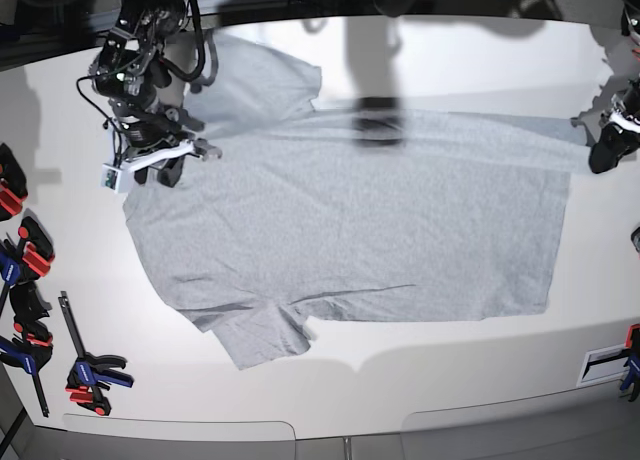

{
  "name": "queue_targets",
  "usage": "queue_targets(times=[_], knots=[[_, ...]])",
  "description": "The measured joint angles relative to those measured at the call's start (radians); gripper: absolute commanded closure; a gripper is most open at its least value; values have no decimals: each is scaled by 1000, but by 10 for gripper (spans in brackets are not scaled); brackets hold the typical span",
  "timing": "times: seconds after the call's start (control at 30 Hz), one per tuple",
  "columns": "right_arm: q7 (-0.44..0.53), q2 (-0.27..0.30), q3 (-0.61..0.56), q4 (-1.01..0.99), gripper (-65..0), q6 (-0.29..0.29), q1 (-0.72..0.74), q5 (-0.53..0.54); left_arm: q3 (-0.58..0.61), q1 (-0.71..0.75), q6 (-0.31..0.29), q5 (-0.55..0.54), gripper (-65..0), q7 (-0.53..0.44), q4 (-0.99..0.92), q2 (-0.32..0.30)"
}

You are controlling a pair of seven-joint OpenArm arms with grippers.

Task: Fold the T-shirt properly
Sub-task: 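Lift and pull the shirt edge with both grippers, flattening it, then lower the held shirt edge and open both grippers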

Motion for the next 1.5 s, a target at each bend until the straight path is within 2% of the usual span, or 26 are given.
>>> queue_targets(times=[0.27,0.37,0.43,0.57,0.7,0.9,1.07,1.23,1.5], knots=[[2,0,0,46,0,1,-33,4,0,0,0,20,0,-7,17,0],[26,0,0,47,0,1,-31,4,0,3,0,77,0,-16,17,5],[28,0,0,47,0,1,-31,4,0,12,44,139,0,-67,17,6],[39,0,0,40,0,1,-24,-19,0,14,145,248,0,-111,17,6],[57,-3,-1,11,0,3,-20,-18,0,14,188,325,0,-138,18,6],[76,-2,-1,-116,0,8,43,-47,0,13,194,336,0,-139,7,6],[72,16,-1,-218,0,11,108,-68,0,13,190,333,0,-137,-78,6],[72,58,-2,-242,0,19,140,-95,0,13,188,330,0,-152,-173,9],[37,62,-2,-243,0,2,135,-103,1,-4,179,322,0,-180,-185,8]])
